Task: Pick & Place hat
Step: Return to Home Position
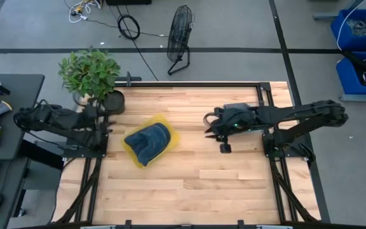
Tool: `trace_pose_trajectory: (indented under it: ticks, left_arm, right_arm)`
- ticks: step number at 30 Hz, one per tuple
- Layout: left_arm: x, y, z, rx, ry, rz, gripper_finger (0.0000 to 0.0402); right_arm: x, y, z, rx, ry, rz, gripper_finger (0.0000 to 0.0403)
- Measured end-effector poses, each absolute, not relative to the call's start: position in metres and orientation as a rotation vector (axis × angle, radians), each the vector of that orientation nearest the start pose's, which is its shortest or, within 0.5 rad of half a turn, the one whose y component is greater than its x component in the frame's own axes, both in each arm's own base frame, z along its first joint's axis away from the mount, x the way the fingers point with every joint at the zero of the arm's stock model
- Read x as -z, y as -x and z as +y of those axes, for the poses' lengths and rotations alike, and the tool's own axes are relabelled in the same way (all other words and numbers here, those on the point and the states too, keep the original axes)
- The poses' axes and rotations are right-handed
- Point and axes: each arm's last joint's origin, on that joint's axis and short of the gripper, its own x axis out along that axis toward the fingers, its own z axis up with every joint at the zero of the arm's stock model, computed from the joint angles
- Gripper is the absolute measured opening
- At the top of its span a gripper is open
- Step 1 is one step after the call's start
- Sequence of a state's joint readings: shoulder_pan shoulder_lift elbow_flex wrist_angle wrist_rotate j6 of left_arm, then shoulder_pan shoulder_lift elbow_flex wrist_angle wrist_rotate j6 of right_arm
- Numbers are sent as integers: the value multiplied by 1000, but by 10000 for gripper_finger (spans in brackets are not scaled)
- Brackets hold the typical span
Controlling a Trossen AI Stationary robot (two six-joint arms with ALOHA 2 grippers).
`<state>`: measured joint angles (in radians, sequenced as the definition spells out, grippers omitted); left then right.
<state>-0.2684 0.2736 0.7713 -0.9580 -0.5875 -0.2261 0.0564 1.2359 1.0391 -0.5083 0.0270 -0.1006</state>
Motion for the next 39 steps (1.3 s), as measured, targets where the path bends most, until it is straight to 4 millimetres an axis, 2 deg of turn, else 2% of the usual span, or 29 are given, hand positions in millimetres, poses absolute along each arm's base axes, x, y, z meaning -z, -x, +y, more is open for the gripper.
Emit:
trace_pose_trajectory:
  ticks: [6, 10, 15, 20, 28, 31, 35, 39]
  left_arm:
    - [-335, -40, 9, -441, -97, 95, 181]
    - [-342, -43, 7, -407, -125, 25, 181]
    - [-326, -50, 5, -403, -113, 61, 181]
    - [-313, -54, 4, -405, -56, -44, 181]
    - [-260, -72, -1, -406, -31, -143, 181]
    - [-247, -77, -3, -408, -26, -150, 181]
    - [-243, -79, -3, -413, -36, -146, 181]
    - [-254, -74, 2, -482, -57, -175, 181]
  right_arm:
    - [-287, -216, -3, 108, 70, 585, 74]
    - [-279, -191, -9, 148, 53, 434, 70]
    - [-263, -165, -9, 149, 25, 300, 68]
    - [-254, -145, -8, 159, -67, 278, 68]
    - [-248, -126, -8, 179, -29, 219, 68]
    - [-239, -119, -8, 181, -34, 206, 68]
    - [-224, -112, -9, 203, -69, 195, 68]
    - [-210, -106, -11, 289, -75, 188, 68]
